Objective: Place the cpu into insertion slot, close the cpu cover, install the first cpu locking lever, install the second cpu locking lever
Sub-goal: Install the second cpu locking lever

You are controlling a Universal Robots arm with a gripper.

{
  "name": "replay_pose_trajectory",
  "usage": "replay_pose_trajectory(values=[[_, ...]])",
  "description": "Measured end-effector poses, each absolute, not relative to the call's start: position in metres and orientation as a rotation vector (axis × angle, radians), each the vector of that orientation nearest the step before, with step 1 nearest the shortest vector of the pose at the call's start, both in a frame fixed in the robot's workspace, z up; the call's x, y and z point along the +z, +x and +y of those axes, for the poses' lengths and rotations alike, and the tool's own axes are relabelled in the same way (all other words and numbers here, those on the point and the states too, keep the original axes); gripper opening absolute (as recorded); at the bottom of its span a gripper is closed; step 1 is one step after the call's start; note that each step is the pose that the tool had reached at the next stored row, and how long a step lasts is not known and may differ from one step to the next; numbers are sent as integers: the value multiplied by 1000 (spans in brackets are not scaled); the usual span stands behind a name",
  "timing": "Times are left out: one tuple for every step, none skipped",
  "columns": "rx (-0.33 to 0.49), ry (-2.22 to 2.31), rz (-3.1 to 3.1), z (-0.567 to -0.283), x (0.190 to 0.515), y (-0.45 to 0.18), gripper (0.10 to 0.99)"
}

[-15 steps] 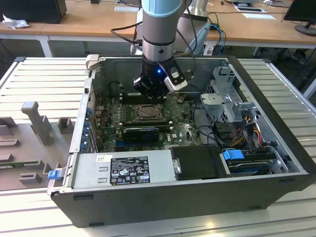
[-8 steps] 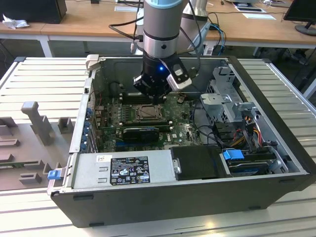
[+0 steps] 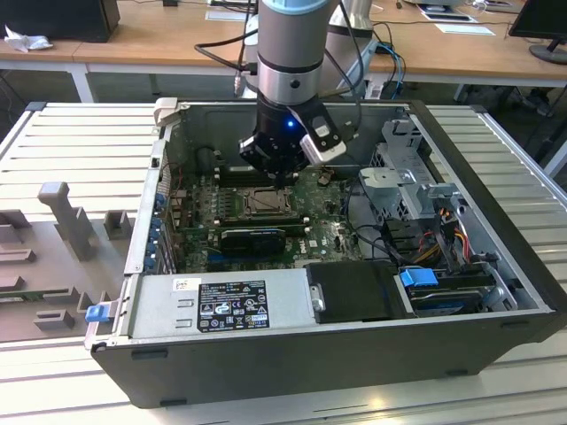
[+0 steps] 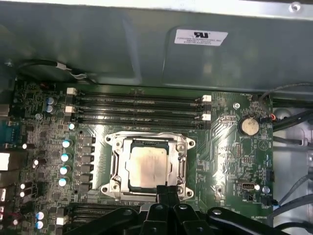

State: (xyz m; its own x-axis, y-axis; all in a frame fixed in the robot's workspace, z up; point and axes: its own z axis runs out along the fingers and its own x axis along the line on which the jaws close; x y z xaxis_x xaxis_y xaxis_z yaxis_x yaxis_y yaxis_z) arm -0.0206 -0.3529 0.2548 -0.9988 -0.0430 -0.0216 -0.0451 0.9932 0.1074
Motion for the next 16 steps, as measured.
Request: replay_pose_trajectory(values=[[169,-69,3117,-355,255,-21,106],[169,-69,3117,-357,255,-21,106],[169,-69,3117,-360,255,-21,106],[169,-69,3117,-362,255,-21,106],[169,-69,3118,-364,254,-21,106],[171,-69,3121,-365,254,-21,106],[173,-68,3124,-367,254,-21,106],[176,-68,3125,-368,254,-21,106],[192,-68,3125,-370,254,-21,106],[205,-68,3124,-371,254,-22,106],[213,-68,3123,-372,253,-22,106],[216,-68,3123,-374,252,-23,106],[217,-68,3123,-375,250,-25,106],[217,-68,3123,-375,248,-27,106],[216,-68,3123,-375,246,-28,106],[217,-68,3123,-375,243,-30,106]])
